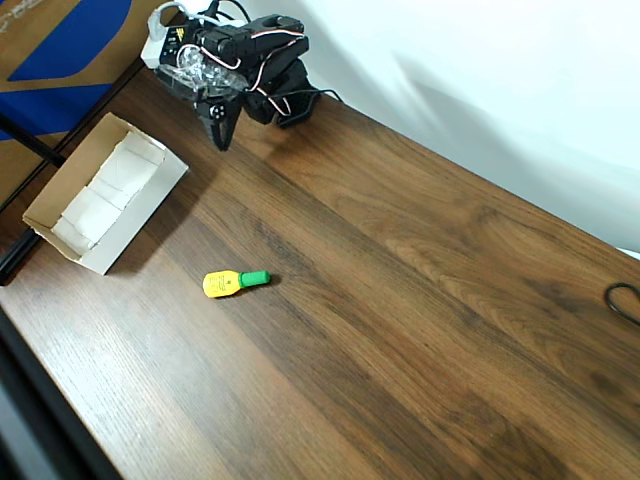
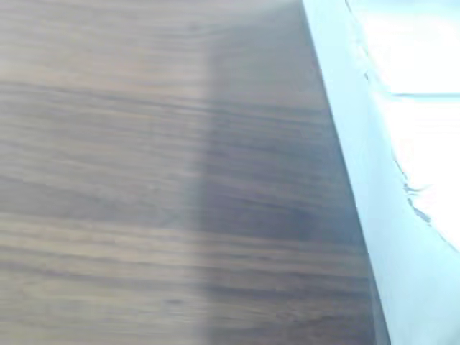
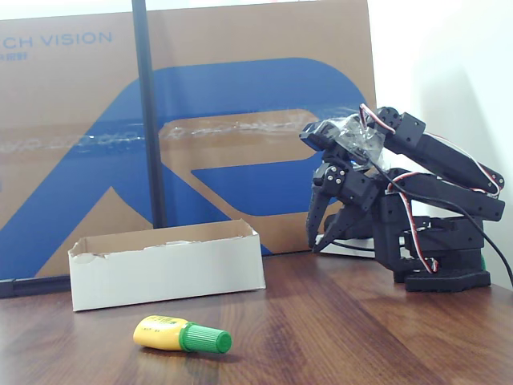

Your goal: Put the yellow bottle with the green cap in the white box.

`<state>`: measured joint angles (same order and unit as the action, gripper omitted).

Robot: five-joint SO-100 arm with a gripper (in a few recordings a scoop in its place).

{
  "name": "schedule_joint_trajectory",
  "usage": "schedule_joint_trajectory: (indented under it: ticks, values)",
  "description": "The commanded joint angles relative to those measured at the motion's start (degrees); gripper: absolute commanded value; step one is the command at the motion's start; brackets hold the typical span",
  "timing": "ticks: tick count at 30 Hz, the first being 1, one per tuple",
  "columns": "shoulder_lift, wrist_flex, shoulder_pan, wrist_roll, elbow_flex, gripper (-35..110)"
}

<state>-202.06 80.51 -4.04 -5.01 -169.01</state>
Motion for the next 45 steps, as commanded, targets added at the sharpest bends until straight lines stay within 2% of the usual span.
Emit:
schedule_joint_trajectory:
  ticks: [1, 5, 17, 26, 38, 45]
  values:
    - [6.77, -4.75, 0.97, 0.26, -0.18, 0]
    - [16.44, -14.06, 2.29, 0.18, -0.53, 0]
    - [26.28, -22.06, 2.64, 0.70, 4.66, 0]
    - [36.21, -21.80, 2.90, 0.09, 18.19, 0]
    - [51.42, -16.35, 0.97, -1.67, 42.54, 0]
    - [58.71, -17.58, 2.29, -3.43, 49.66, 1]
